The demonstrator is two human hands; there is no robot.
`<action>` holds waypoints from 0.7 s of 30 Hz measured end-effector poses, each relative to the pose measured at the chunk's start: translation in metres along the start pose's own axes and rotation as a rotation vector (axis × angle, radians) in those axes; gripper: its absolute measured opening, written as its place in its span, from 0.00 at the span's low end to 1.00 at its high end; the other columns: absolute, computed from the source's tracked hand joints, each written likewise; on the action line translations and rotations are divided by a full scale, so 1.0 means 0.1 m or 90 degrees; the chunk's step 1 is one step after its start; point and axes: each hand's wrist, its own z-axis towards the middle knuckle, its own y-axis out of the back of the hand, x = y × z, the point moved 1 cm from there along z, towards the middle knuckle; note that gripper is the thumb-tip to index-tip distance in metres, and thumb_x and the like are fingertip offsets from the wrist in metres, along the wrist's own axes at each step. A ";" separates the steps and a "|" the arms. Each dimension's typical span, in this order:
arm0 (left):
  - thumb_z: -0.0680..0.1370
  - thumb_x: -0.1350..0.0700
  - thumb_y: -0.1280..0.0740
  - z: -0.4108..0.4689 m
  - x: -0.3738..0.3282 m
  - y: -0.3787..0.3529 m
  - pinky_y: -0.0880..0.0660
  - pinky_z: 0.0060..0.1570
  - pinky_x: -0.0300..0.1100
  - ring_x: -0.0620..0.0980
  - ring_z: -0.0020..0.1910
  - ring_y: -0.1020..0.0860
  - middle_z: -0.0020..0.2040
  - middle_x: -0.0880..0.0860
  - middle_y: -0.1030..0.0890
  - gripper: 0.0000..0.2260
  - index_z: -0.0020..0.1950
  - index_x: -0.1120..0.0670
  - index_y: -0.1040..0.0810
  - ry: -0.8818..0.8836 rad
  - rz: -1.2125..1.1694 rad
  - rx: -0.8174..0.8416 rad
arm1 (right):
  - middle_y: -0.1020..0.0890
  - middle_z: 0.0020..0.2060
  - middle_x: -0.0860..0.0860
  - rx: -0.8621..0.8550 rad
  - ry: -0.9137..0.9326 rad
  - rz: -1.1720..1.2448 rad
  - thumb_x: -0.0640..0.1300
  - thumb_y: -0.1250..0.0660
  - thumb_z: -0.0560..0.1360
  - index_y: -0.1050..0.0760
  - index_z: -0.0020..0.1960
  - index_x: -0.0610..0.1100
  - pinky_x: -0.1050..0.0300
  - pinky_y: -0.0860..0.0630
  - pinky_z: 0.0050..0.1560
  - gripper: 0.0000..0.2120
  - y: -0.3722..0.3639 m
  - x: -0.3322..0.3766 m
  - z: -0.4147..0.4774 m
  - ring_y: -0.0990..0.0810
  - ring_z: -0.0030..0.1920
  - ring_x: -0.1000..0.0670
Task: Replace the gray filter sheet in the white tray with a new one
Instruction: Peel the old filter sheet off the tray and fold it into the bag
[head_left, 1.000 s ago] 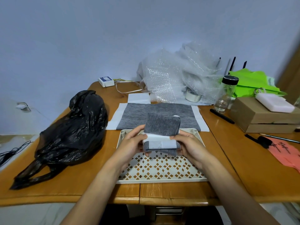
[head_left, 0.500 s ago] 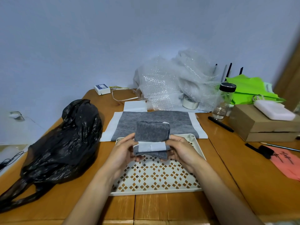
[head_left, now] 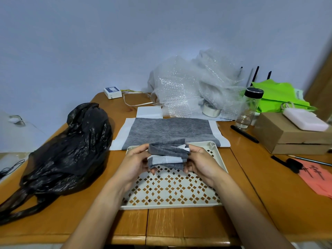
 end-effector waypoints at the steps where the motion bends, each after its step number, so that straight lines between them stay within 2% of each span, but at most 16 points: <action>1: 0.82 0.68 0.41 0.00 0.00 0.01 0.24 0.33 0.45 0.55 0.35 0.24 0.50 0.64 0.15 0.15 0.57 0.60 0.15 -0.001 -0.002 -0.004 | 0.14 0.47 0.39 0.002 -0.001 -0.002 0.31 0.44 0.82 0.14 0.54 0.44 0.60 0.25 0.31 0.20 0.00 -0.01 0.00 0.25 0.33 0.48; 4: 0.81 0.68 0.41 0.02 0.01 0.03 0.23 0.33 0.44 0.56 0.34 0.24 0.46 0.62 0.16 0.15 0.58 0.61 0.16 0.003 -0.003 -0.001 | 0.15 0.45 0.40 -0.001 0.000 0.002 0.31 0.45 0.82 0.14 0.53 0.44 0.60 0.27 0.30 0.21 0.00 -0.01 0.01 0.26 0.34 0.48; 9: 0.81 0.69 0.43 0.02 0.03 0.02 0.20 0.35 0.46 0.57 0.39 0.24 0.51 0.62 0.15 0.15 0.60 0.61 0.18 0.022 -0.037 0.006 | 0.15 0.41 0.42 -0.008 0.008 0.031 0.28 0.47 0.81 0.14 0.52 0.41 0.62 0.29 0.27 0.22 -0.01 0.02 0.01 0.25 0.30 0.52; 11: 0.81 0.68 0.44 0.00 0.01 -0.01 0.19 0.38 0.47 0.57 0.40 0.19 0.53 0.64 0.15 0.16 0.61 0.62 0.19 0.030 -0.036 0.014 | 0.15 0.37 0.44 -0.017 0.005 0.044 0.27 0.48 0.80 0.15 0.52 0.38 0.61 0.29 0.27 0.22 -0.02 0.03 0.00 0.24 0.29 0.53; 14: 0.82 0.56 0.45 0.01 0.01 -0.06 0.18 0.42 0.52 0.60 0.47 0.19 0.54 0.65 0.17 0.17 0.61 0.63 0.22 0.052 -0.047 0.034 | 0.14 0.38 0.44 -0.044 0.020 -0.019 0.28 0.46 0.79 0.14 0.49 0.42 0.60 0.28 0.29 0.22 0.00 0.02 -0.01 0.25 0.29 0.51; 16: 0.82 0.46 0.38 0.02 0.03 -0.06 0.18 0.47 0.54 0.61 0.51 0.18 0.54 0.62 0.17 0.18 0.57 0.59 0.20 0.054 -0.010 0.039 | 0.12 0.44 0.43 -0.048 0.034 -0.085 0.31 0.45 0.80 0.13 0.49 0.45 0.57 0.27 0.32 0.22 -0.01 0.01 -0.02 0.24 0.30 0.49; 17: 0.79 0.44 0.33 0.02 0.05 -0.07 0.18 0.49 0.54 0.59 0.53 0.16 0.55 0.60 0.16 0.16 0.55 0.57 0.19 0.047 0.028 0.035 | 0.12 0.47 0.43 -0.050 0.039 -0.107 0.32 0.44 0.81 0.13 0.50 0.46 0.56 0.26 0.33 0.21 -0.02 0.01 -0.03 0.23 0.32 0.47; 19: 0.76 0.51 0.27 0.00 0.06 -0.08 0.18 0.51 0.54 0.57 0.55 0.16 0.60 0.60 0.18 0.10 0.53 0.55 0.17 0.018 0.080 0.028 | 0.12 0.46 0.42 -0.062 0.050 -0.118 0.35 0.44 0.83 0.14 0.50 0.45 0.54 0.23 0.35 0.20 -0.05 0.01 -0.05 0.19 0.34 0.45; 21: 0.77 0.60 0.28 -0.05 0.04 -0.11 0.17 0.52 0.53 0.56 0.54 0.15 0.62 0.60 0.20 0.08 0.56 0.54 0.17 -0.007 0.099 0.033 | 0.13 0.45 0.42 -0.087 0.065 -0.120 0.36 0.46 0.82 0.15 0.50 0.43 0.50 0.18 0.38 0.20 -0.09 0.02 -0.08 0.15 0.38 0.43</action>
